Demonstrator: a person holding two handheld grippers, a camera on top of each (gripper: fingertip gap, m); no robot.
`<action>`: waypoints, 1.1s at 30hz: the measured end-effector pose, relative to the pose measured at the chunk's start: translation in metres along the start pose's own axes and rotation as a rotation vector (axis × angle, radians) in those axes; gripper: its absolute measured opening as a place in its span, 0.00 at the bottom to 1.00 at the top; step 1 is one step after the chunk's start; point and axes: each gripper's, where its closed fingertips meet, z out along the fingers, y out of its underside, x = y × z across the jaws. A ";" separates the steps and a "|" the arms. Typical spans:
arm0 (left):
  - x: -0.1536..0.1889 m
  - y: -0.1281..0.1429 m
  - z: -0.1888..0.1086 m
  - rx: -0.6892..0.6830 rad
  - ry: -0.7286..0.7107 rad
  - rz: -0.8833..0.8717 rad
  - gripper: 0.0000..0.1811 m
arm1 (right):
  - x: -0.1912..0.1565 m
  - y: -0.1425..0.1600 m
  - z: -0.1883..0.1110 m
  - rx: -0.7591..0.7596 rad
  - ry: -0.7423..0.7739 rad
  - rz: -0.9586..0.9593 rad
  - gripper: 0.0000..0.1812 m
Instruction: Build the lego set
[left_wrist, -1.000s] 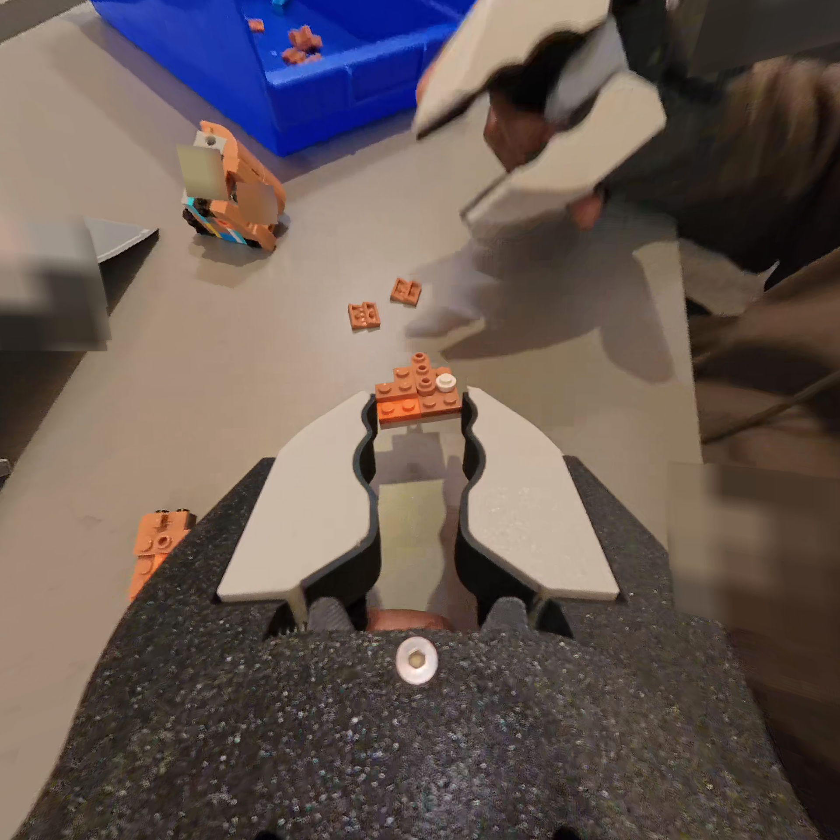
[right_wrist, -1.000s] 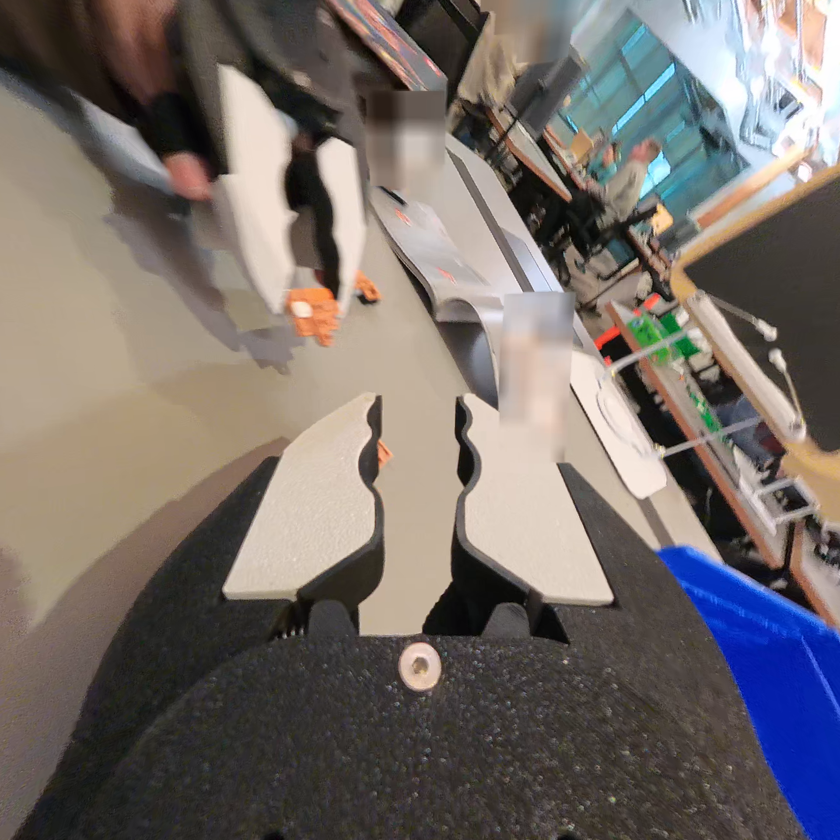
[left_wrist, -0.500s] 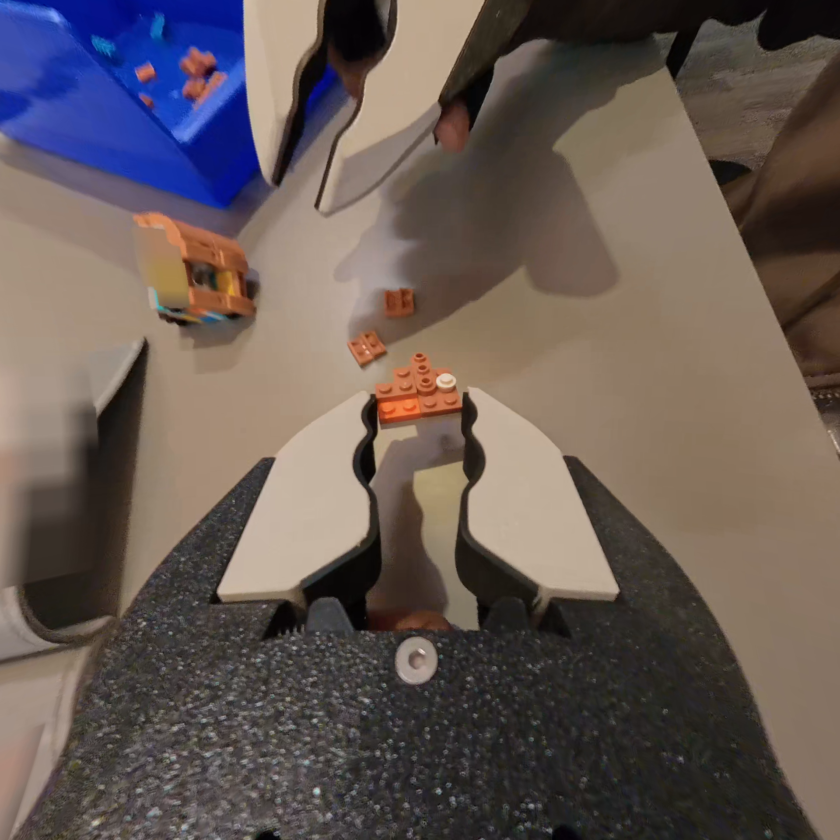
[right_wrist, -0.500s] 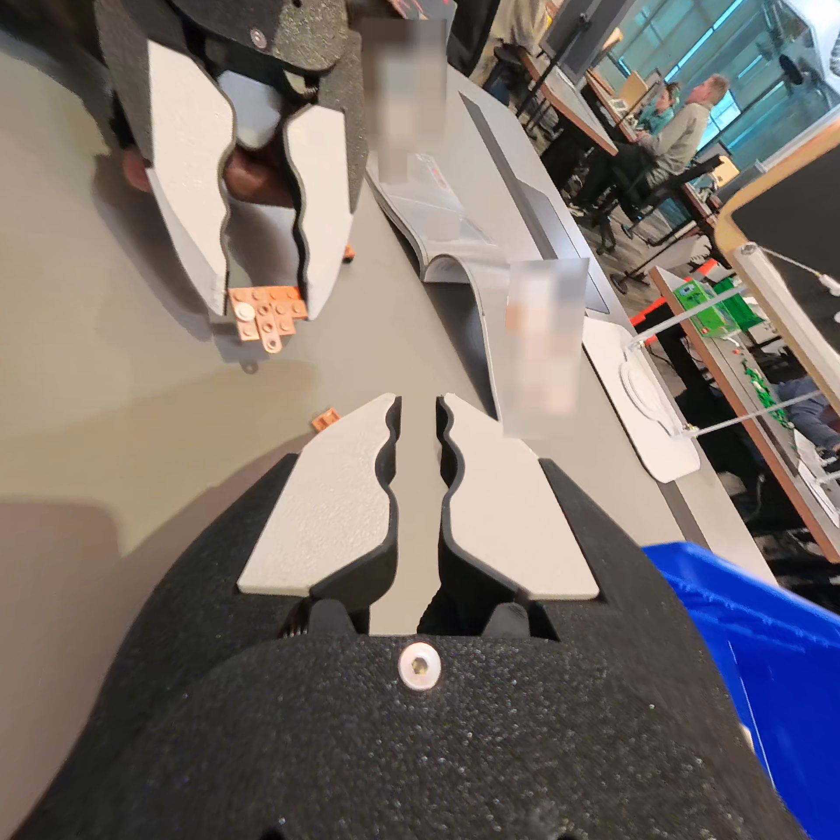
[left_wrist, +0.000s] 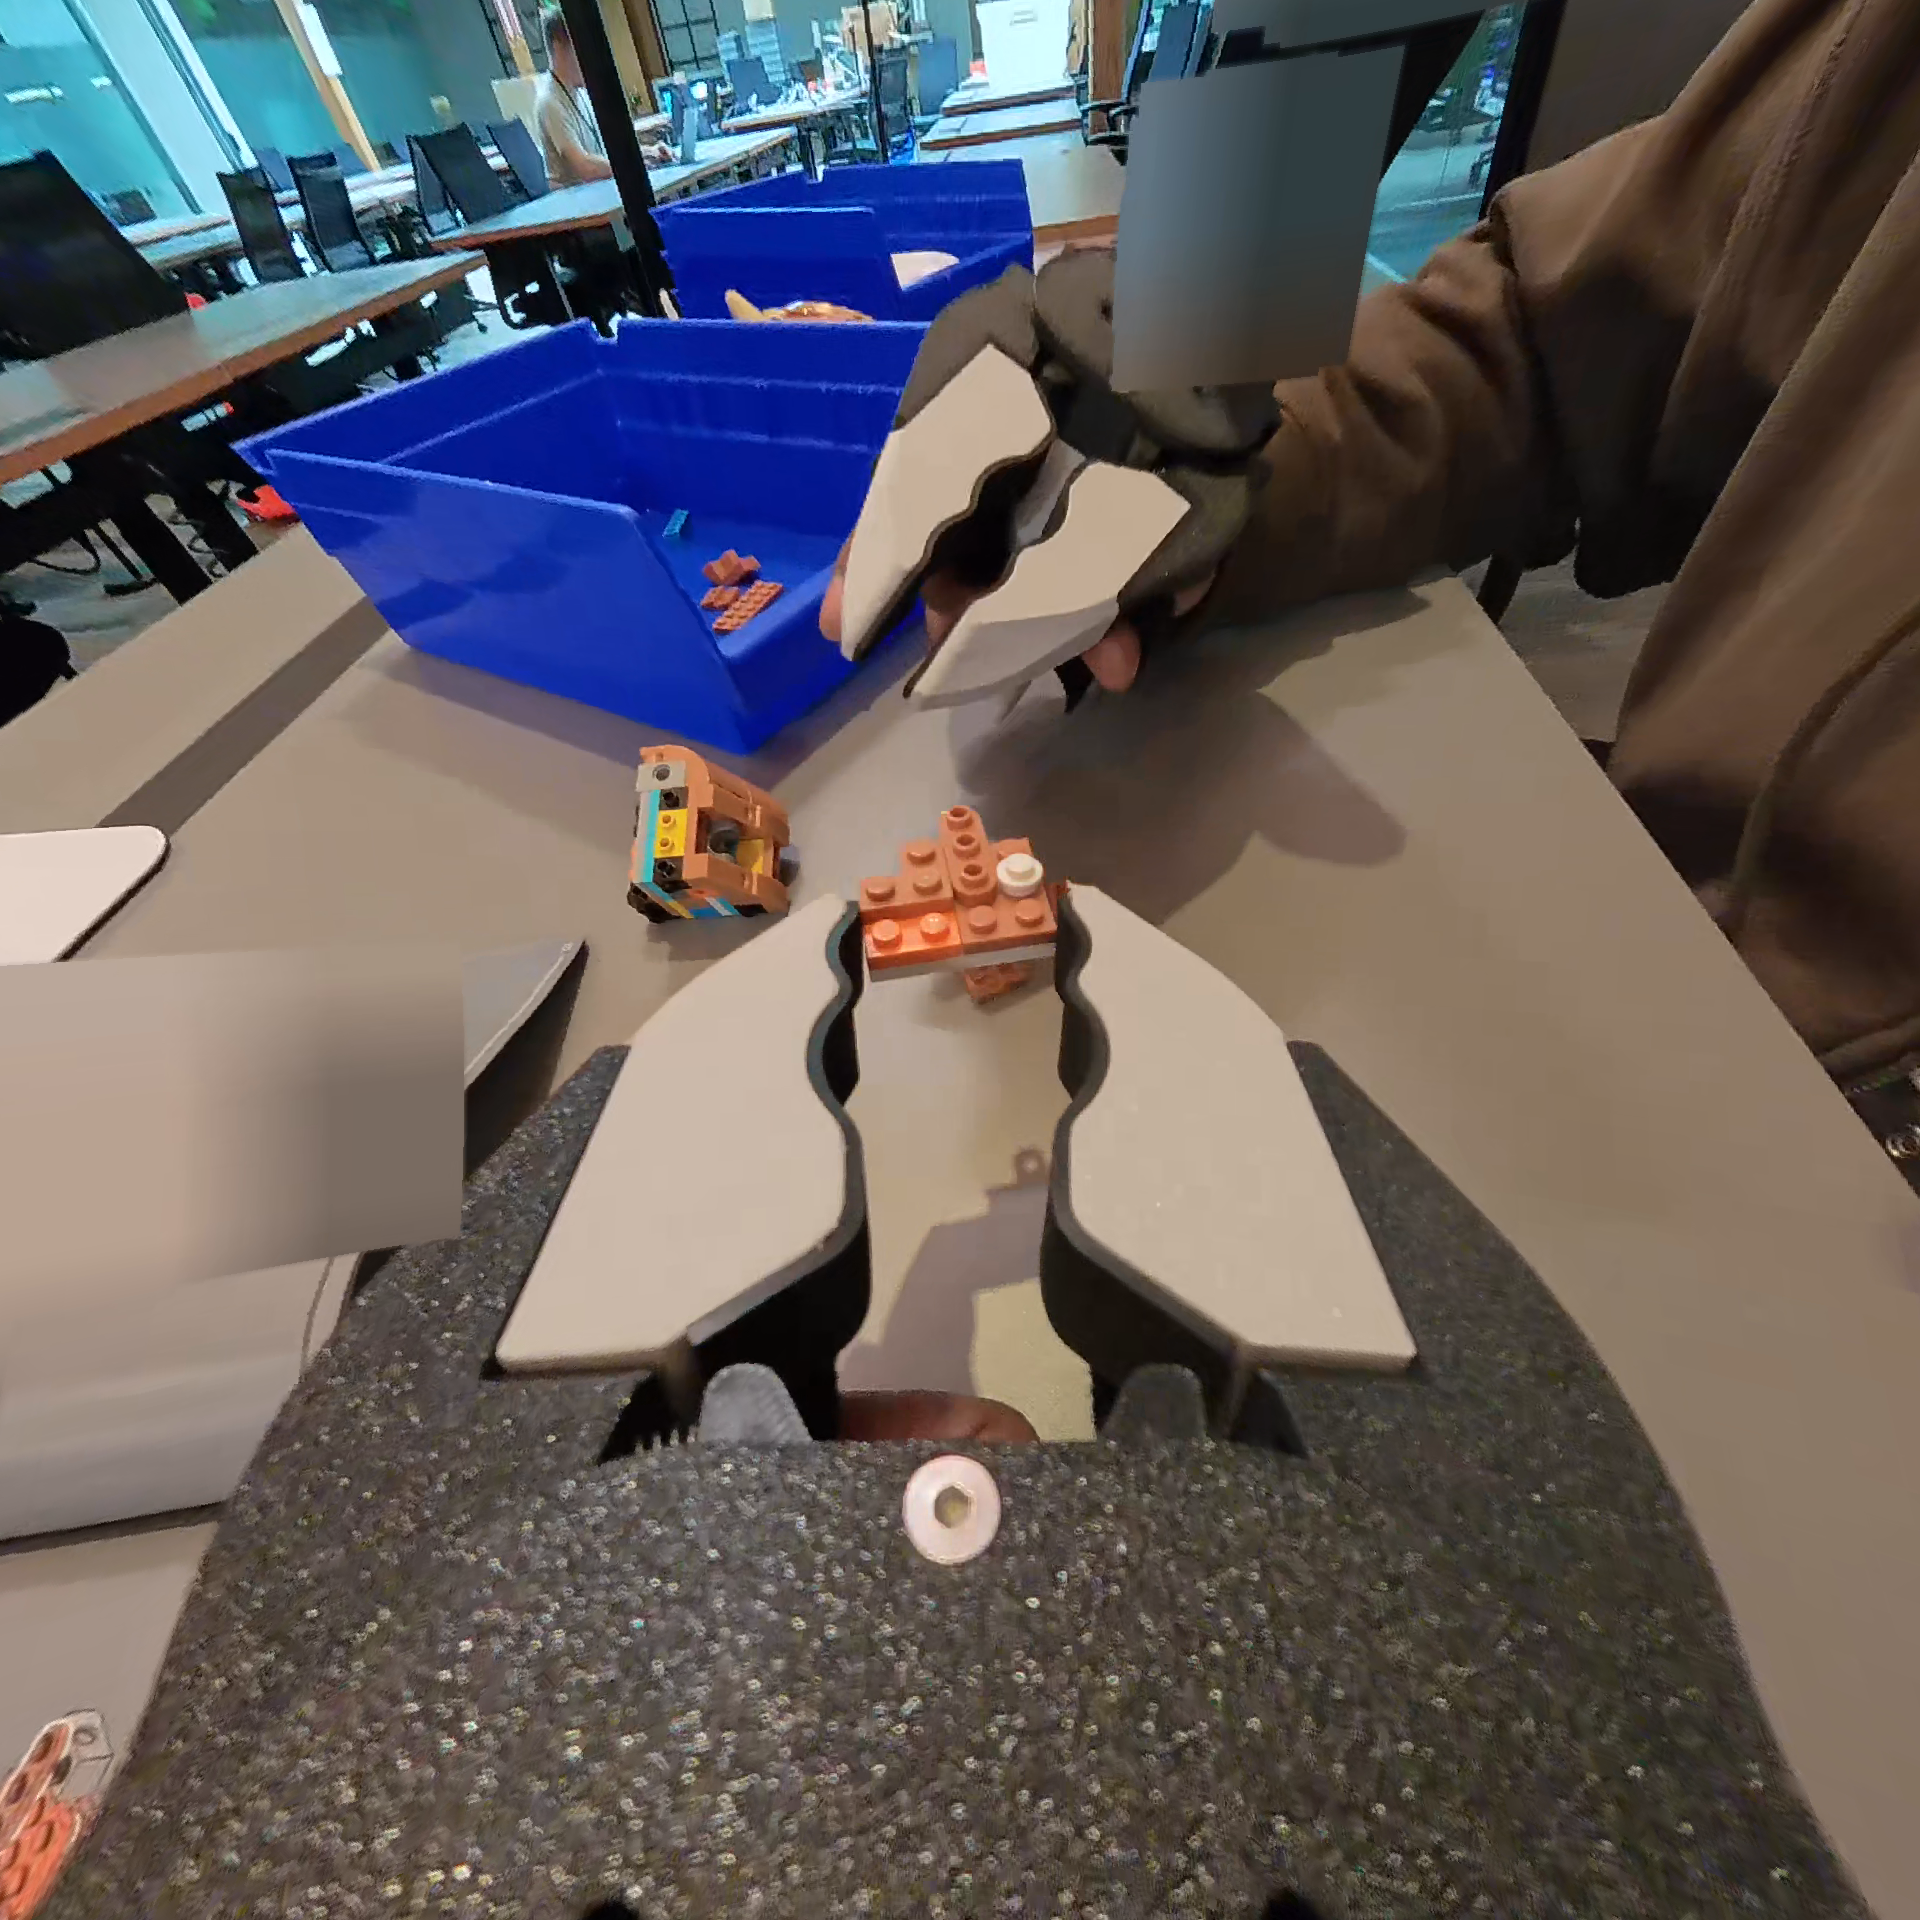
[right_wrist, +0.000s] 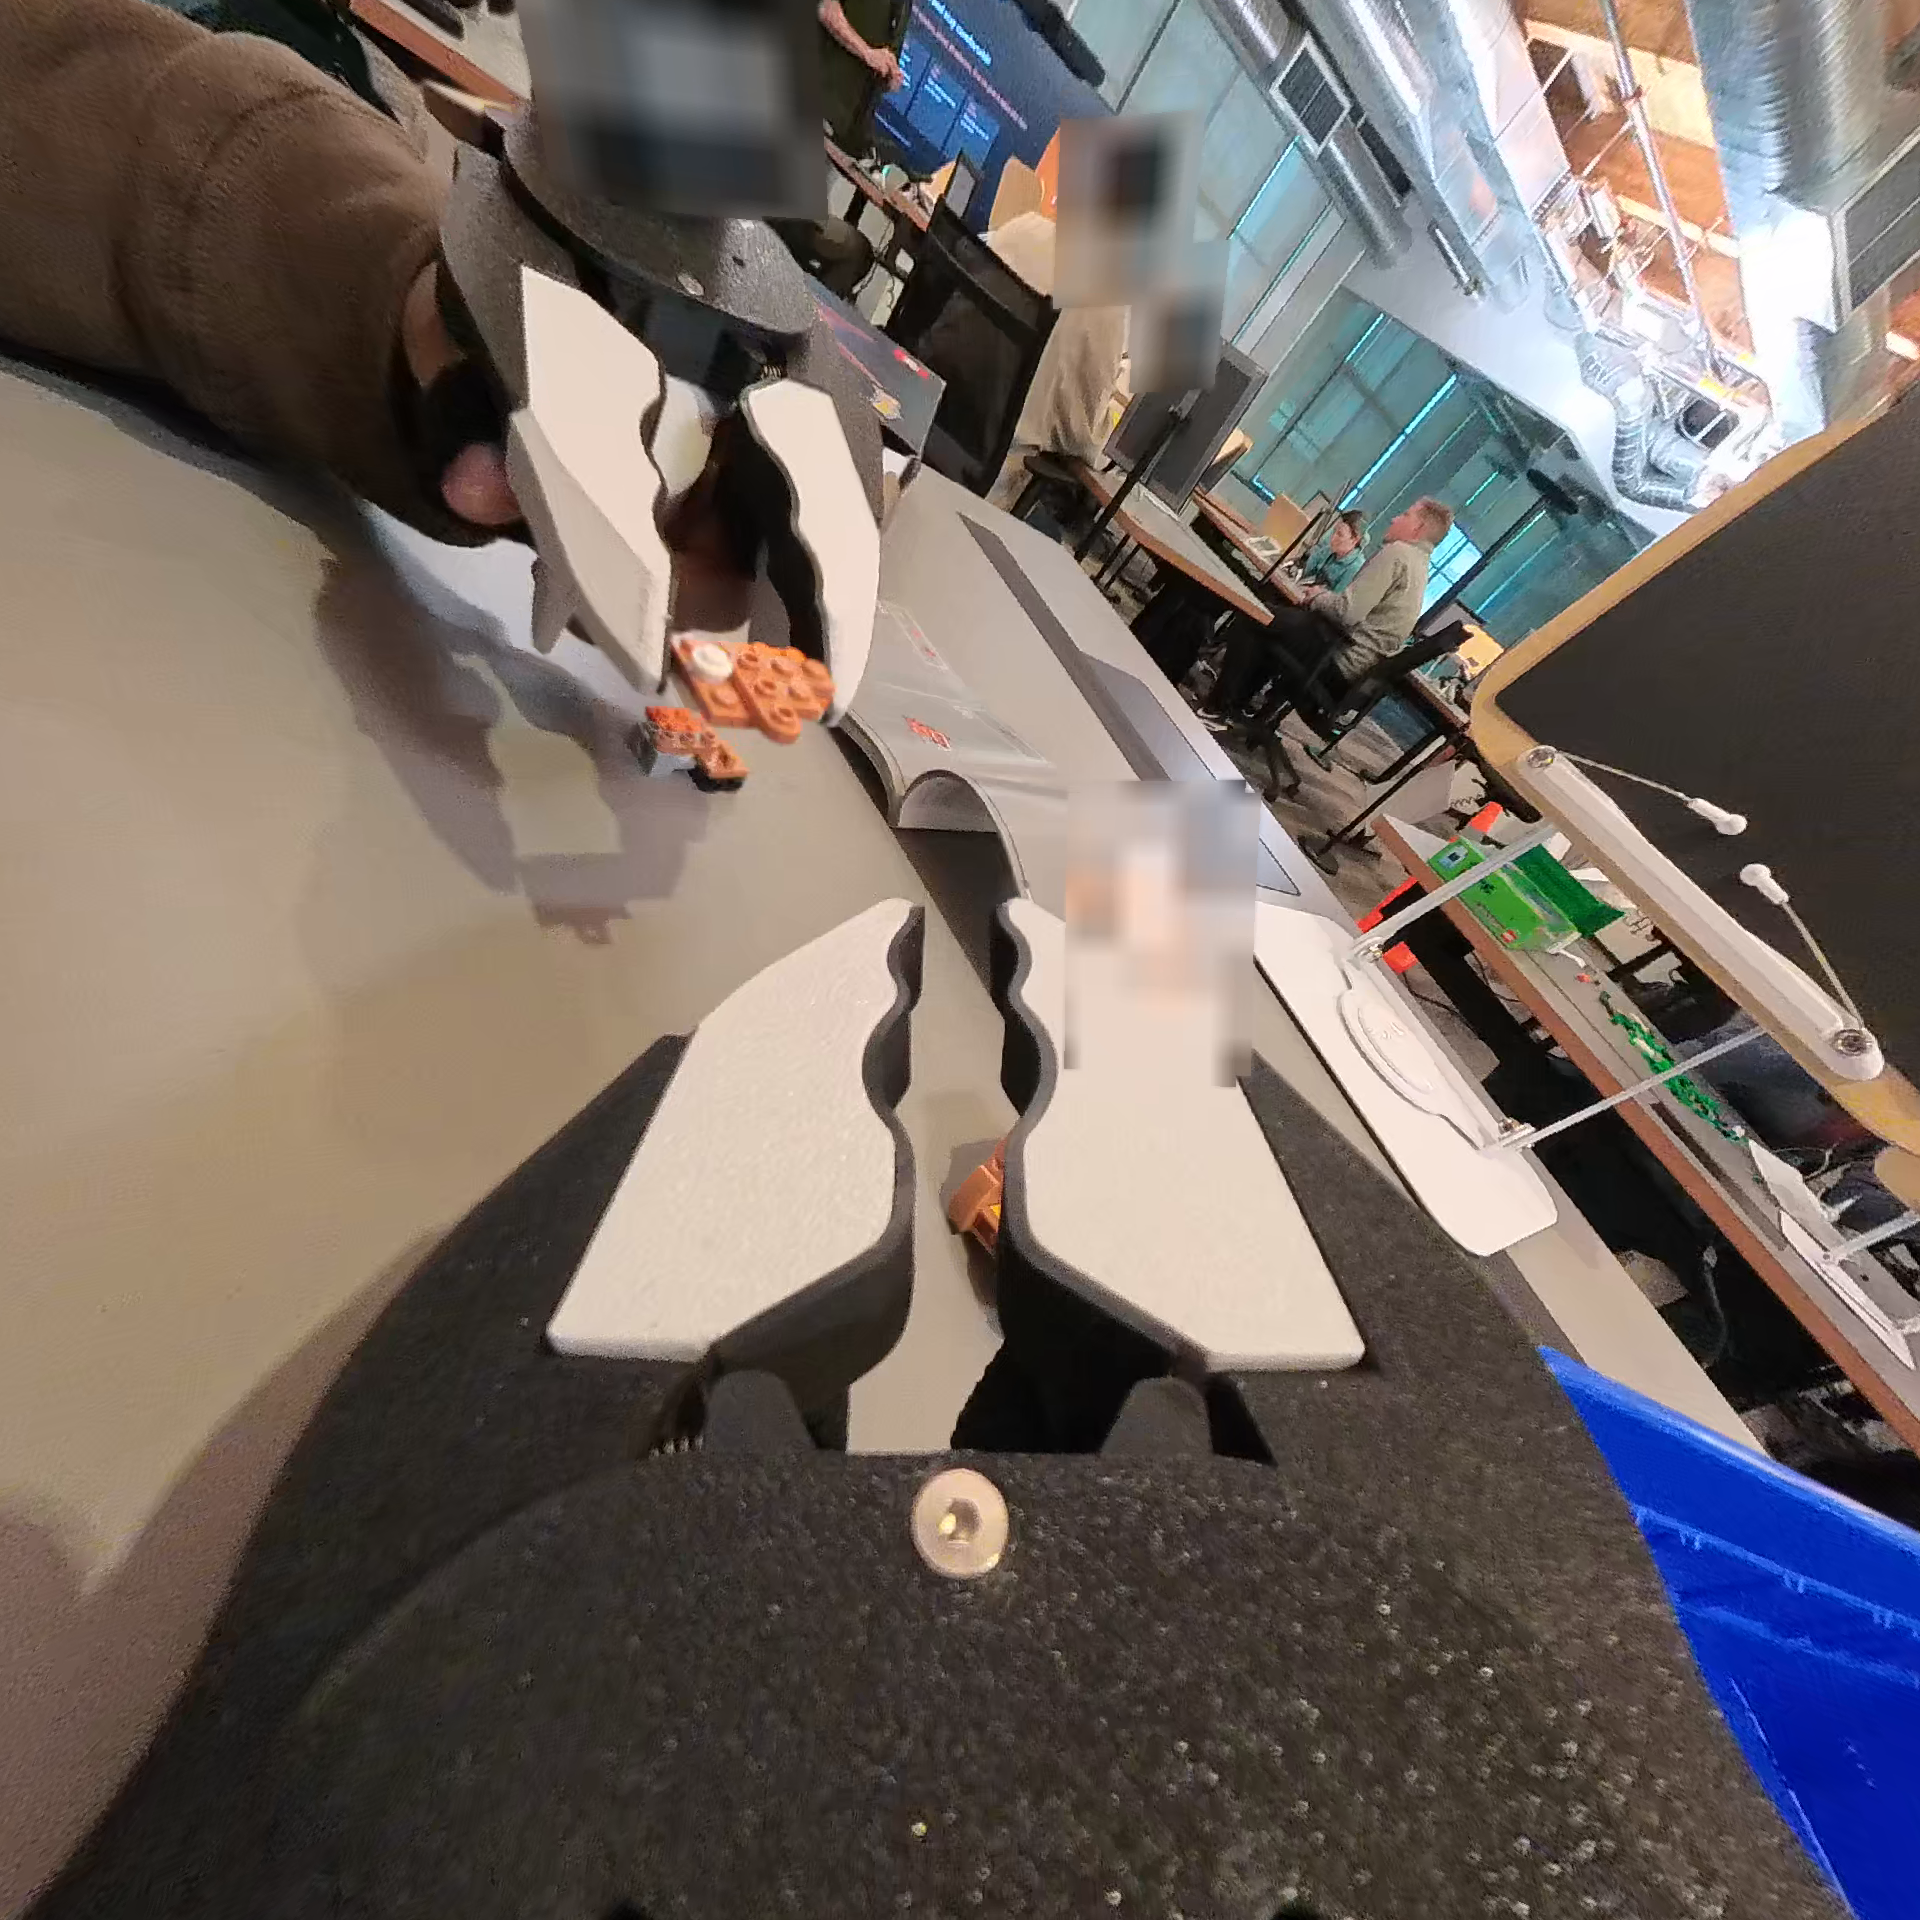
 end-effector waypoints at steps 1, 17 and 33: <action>0.001 -0.001 -0.001 0.003 0.000 0.009 0.20 | -0.001 0.000 0.000 0.000 0.000 -0.001 0.07; 0.018 -0.017 -0.001 0.097 -0.048 0.150 0.20 | -0.007 -0.011 -0.007 -0.019 0.110 -0.128 0.07; -0.004 -0.011 -0.003 0.102 -0.147 0.169 0.20 | -0.004 0.003 0.006 0.064 0.103 -0.170 0.07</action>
